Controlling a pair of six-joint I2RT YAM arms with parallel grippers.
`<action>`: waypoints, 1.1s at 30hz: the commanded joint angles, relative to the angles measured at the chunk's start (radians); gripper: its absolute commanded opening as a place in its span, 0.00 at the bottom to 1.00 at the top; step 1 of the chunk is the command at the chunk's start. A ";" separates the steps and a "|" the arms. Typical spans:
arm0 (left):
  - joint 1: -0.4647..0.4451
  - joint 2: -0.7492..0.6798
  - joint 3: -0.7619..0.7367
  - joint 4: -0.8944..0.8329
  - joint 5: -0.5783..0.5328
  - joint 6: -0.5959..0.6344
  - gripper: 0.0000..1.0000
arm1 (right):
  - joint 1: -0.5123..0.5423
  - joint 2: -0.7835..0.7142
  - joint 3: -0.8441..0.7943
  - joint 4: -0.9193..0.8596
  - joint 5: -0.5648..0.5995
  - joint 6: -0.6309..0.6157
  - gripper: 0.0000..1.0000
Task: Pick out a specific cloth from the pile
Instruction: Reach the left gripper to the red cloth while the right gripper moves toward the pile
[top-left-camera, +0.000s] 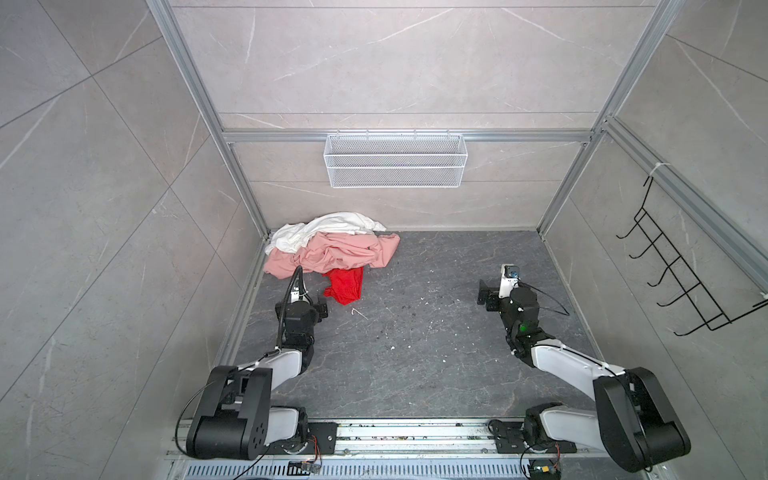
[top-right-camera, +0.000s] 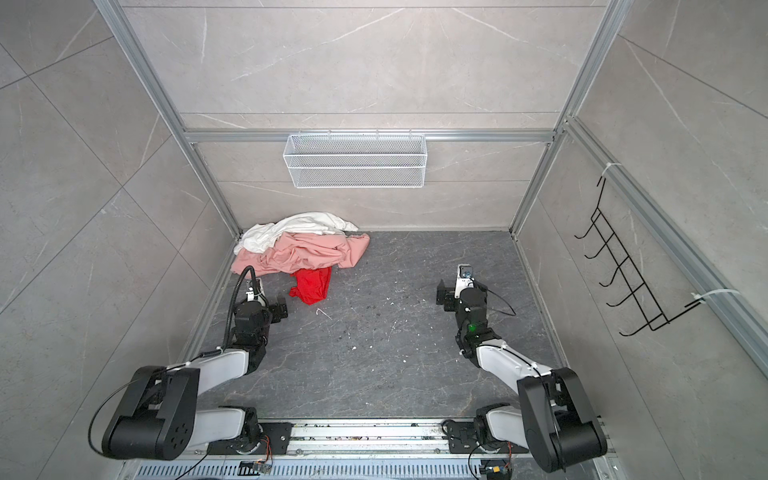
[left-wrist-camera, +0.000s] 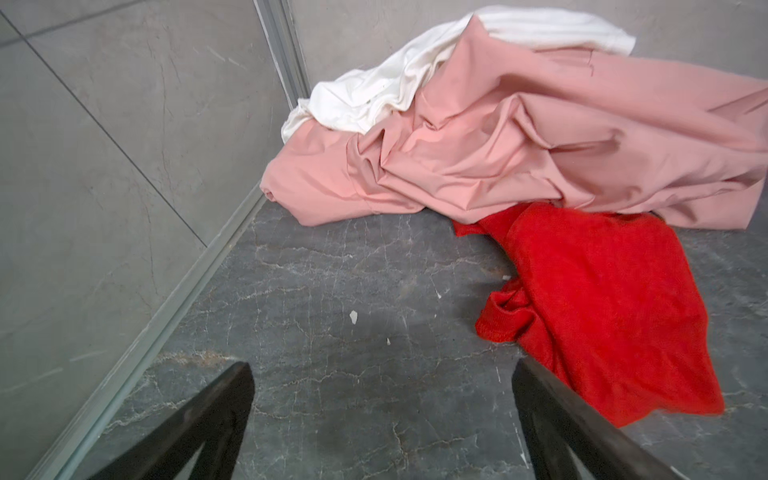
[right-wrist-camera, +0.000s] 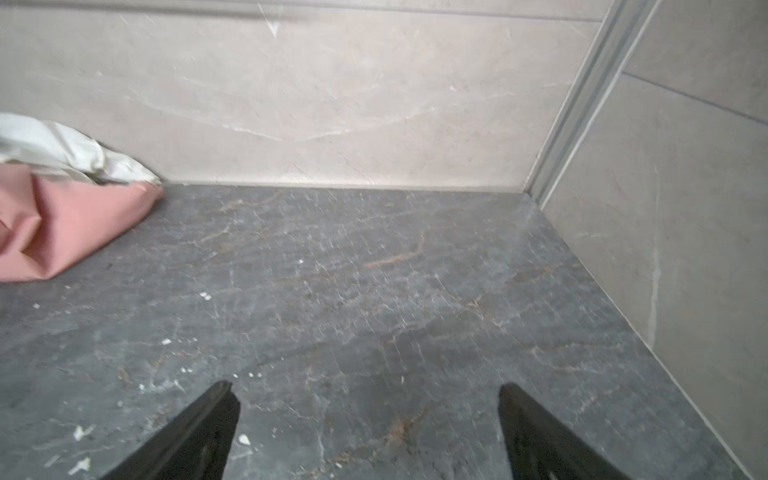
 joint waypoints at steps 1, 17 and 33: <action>-0.004 -0.061 0.123 -0.223 -0.034 -0.036 1.00 | 0.042 -0.023 0.091 -0.217 0.030 0.070 1.00; -0.003 0.122 0.494 -0.686 0.371 -0.391 0.93 | 0.352 0.268 0.333 -0.255 -0.165 0.133 1.00; 0.071 0.292 0.530 -0.620 0.509 -0.595 0.83 | 0.535 0.529 0.466 -0.103 -0.416 -0.094 0.99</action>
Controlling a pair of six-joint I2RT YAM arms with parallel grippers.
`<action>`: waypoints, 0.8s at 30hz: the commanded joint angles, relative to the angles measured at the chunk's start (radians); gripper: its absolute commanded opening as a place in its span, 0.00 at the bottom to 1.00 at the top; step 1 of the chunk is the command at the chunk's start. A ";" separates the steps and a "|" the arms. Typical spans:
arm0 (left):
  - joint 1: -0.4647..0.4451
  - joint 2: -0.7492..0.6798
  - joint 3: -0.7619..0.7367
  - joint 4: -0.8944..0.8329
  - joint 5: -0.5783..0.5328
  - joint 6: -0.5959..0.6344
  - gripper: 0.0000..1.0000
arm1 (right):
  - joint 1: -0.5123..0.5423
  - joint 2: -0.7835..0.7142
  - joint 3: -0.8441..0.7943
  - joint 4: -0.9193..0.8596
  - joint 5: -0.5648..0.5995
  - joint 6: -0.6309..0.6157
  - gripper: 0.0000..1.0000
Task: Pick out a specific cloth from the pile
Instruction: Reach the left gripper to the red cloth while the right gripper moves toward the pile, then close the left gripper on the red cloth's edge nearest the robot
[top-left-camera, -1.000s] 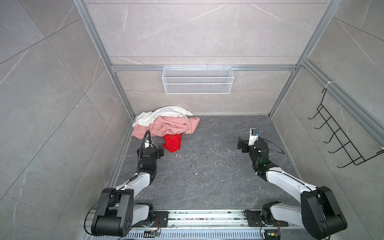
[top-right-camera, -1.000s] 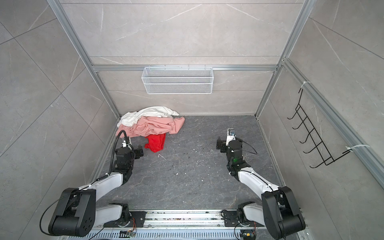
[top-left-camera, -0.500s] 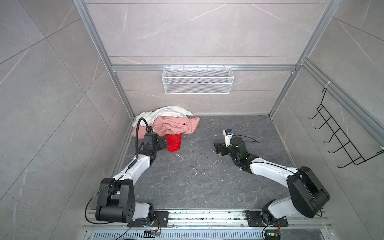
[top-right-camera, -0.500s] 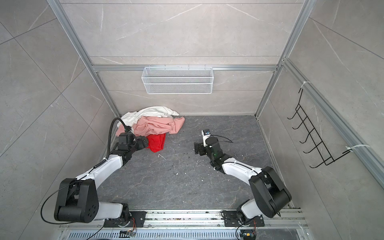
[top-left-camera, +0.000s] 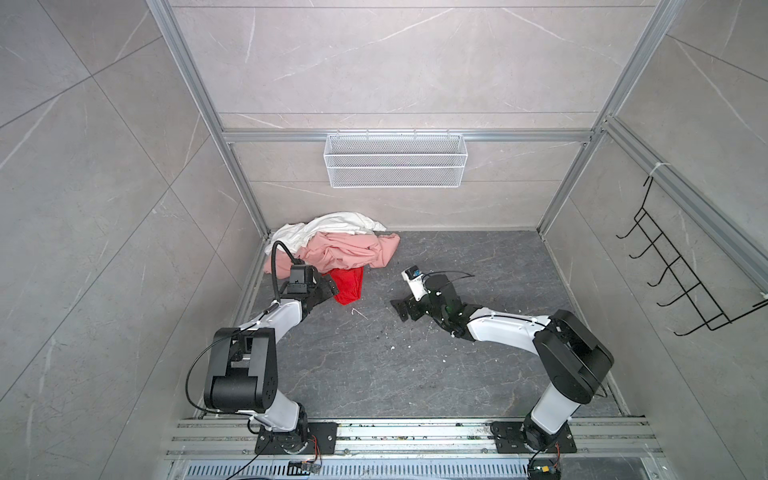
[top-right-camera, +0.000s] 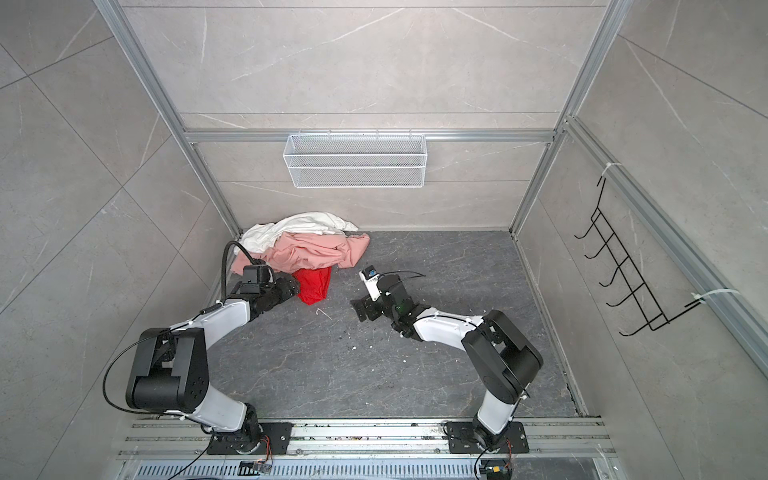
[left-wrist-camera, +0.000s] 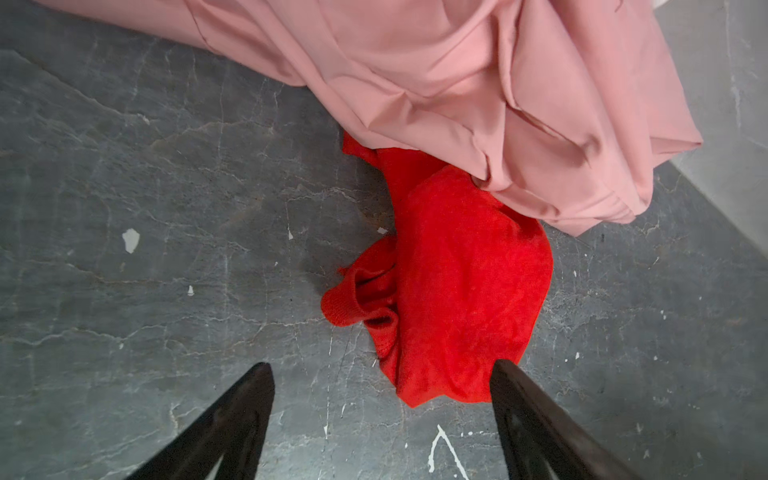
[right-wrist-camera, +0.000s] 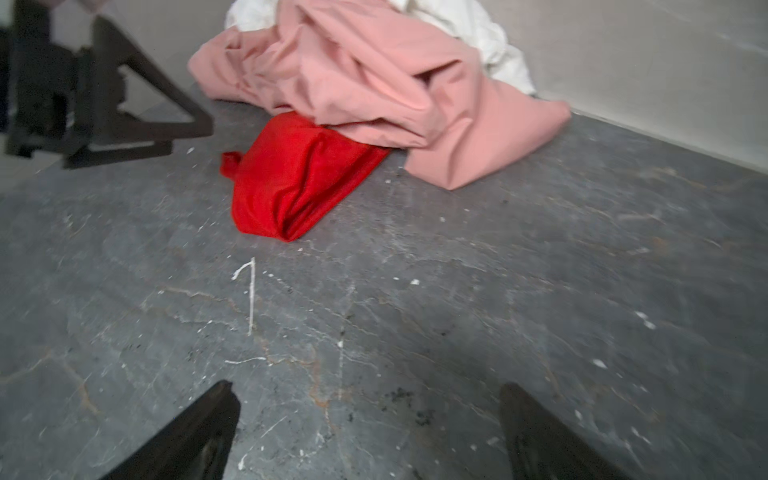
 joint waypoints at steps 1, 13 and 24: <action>0.020 0.019 0.030 0.044 0.070 -0.064 0.81 | 0.049 0.067 0.010 0.139 -0.130 -0.133 1.00; 0.044 0.150 -0.001 0.194 0.153 -0.220 0.69 | 0.161 0.279 0.196 0.156 -0.090 -0.114 1.00; 0.044 0.207 0.006 0.230 0.135 -0.283 0.53 | 0.198 0.295 0.191 0.197 -0.079 -0.081 1.00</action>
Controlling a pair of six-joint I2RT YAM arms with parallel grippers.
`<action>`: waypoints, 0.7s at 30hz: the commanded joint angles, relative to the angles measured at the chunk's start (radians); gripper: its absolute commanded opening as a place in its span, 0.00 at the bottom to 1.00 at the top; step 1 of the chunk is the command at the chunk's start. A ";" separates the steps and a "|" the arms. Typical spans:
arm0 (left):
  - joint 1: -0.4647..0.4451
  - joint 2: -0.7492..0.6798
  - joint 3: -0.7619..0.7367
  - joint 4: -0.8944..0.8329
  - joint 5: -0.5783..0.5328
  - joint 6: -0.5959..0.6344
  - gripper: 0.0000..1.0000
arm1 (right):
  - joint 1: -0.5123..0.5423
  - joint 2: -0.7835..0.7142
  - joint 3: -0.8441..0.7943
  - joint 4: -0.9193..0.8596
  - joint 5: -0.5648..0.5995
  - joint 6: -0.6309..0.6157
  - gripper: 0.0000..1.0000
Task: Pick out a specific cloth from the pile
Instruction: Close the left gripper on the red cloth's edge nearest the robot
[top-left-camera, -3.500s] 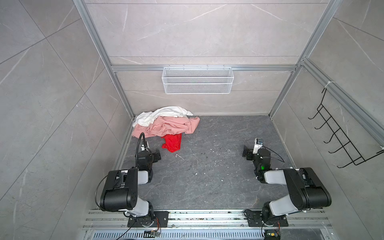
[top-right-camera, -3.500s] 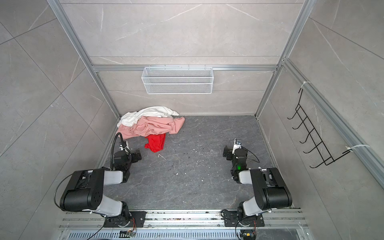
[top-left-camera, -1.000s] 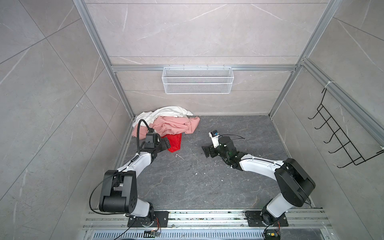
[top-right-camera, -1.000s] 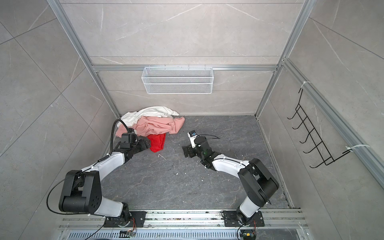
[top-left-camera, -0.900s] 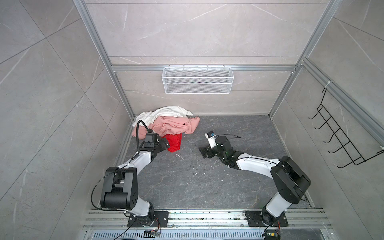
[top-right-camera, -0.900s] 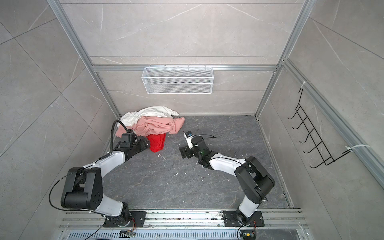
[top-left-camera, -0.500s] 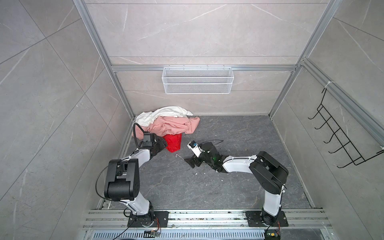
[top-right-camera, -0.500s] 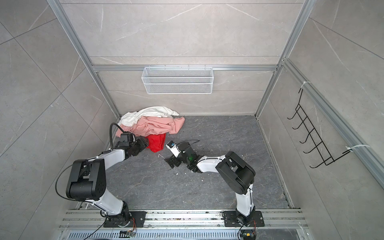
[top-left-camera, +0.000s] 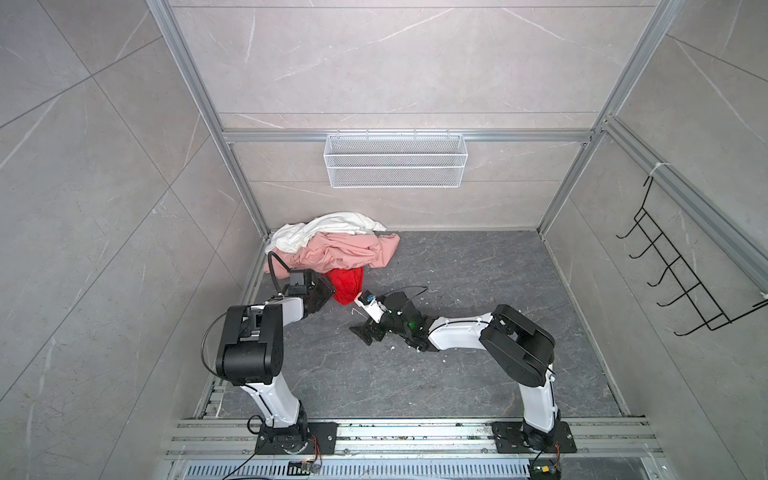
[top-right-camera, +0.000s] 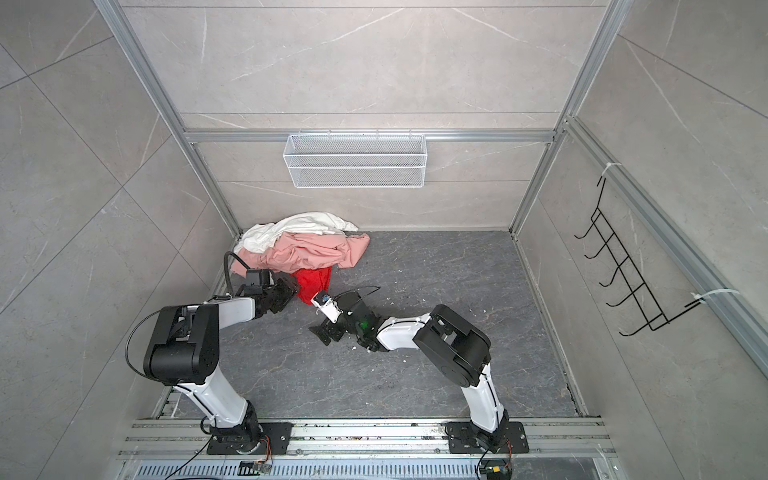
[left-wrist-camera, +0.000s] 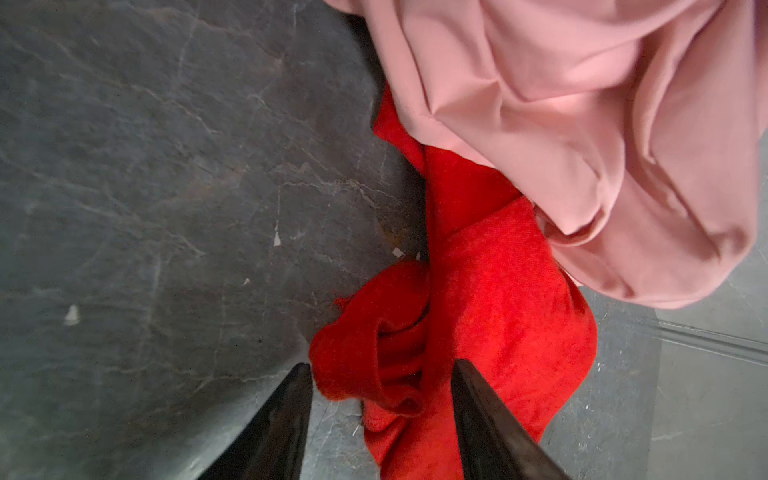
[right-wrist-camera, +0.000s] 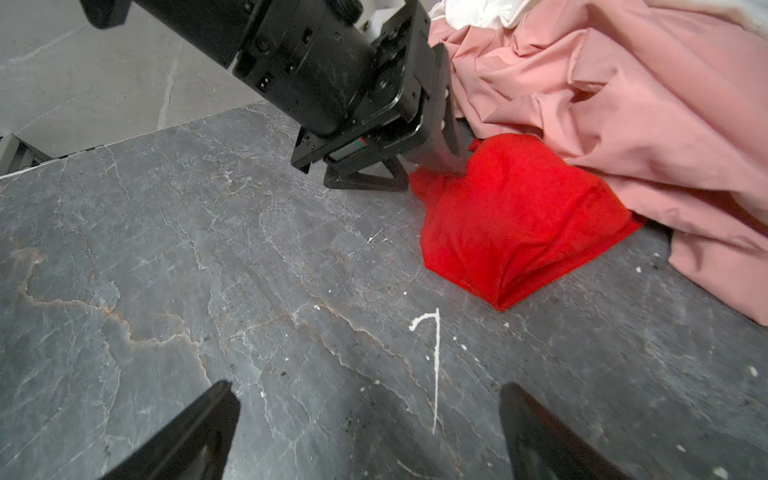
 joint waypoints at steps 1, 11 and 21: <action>0.005 0.023 0.006 0.051 0.012 -0.034 0.49 | 0.002 0.017 0.004 0.043 0.019 0.019 1.00; 0.004 0.023 -0.011 0.068 0.022 -0.041 0.19 | 0.005 0.016 -0.011 0.050 0.026 0.028 1.00; 0.005 -0.021 0.002 0.032 0.019 -0.018 0.06 | 0.008 0.014 -0.016 0.055 0.034 0.037 1.00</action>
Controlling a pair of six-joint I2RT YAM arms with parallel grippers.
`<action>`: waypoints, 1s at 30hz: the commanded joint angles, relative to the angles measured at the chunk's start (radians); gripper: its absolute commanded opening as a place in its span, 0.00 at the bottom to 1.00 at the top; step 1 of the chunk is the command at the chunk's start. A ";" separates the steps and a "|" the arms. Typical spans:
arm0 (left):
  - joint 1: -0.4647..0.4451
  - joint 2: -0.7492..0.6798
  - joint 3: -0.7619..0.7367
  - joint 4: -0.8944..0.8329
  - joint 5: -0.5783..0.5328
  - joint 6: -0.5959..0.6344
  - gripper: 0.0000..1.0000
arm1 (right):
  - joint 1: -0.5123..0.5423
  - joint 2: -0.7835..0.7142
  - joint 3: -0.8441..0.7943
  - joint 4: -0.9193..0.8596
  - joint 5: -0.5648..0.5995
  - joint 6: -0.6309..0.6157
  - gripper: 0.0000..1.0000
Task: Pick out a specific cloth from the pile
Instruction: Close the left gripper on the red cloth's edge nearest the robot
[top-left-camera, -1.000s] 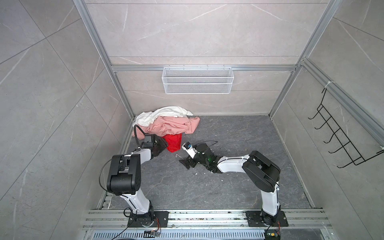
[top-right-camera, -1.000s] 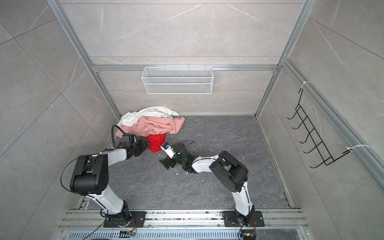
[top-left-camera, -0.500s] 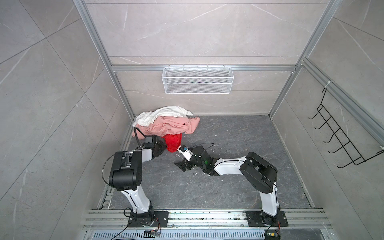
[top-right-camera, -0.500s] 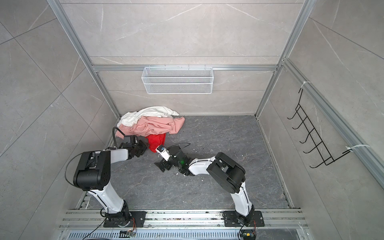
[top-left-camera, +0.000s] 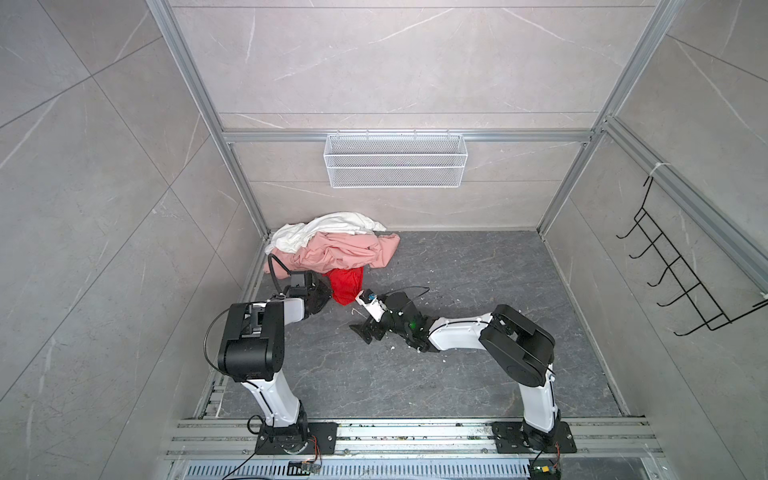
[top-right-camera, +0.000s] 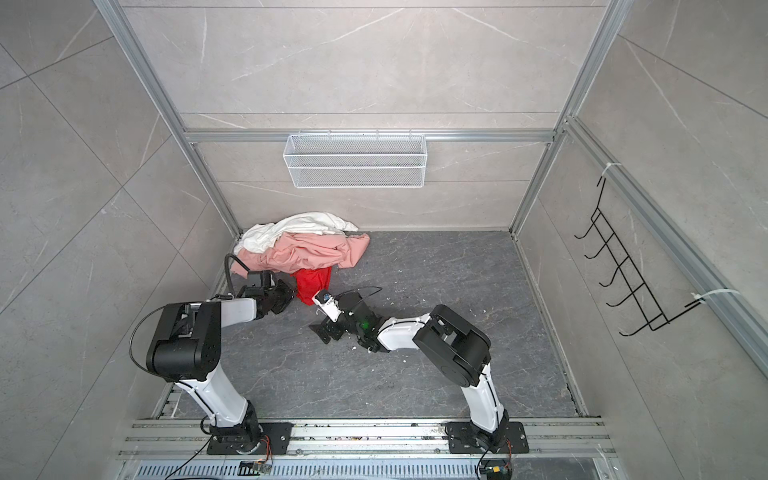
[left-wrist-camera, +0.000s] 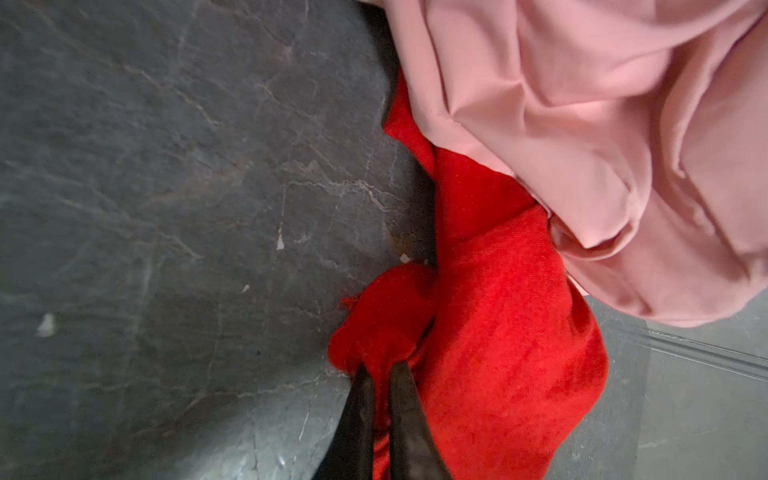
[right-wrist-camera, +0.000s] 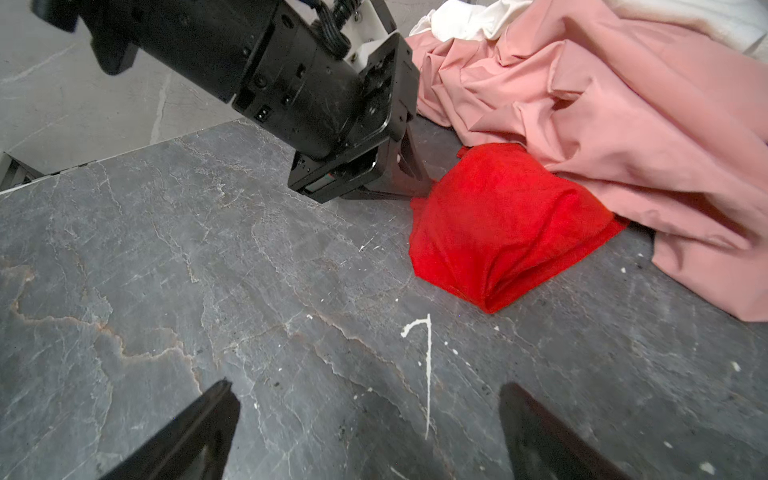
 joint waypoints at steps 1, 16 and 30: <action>0.004 -0.042 0.012 -0.006 0.019 0.013 0.04 | 0.008 0.012 -0.005 0.022 0.013 0.016 0.99; 0.005 -0.131 0.045 -0.079 0.029 0.029 0.00 | 0.014 -0.002 0.004 0.014 0.026 0.012 1.00; 0.004 -0.212 0.102 -0.152 0.044 0.058 0.00 | 0.015 -0.013 0.006 0.022 0.061 0.006 1.00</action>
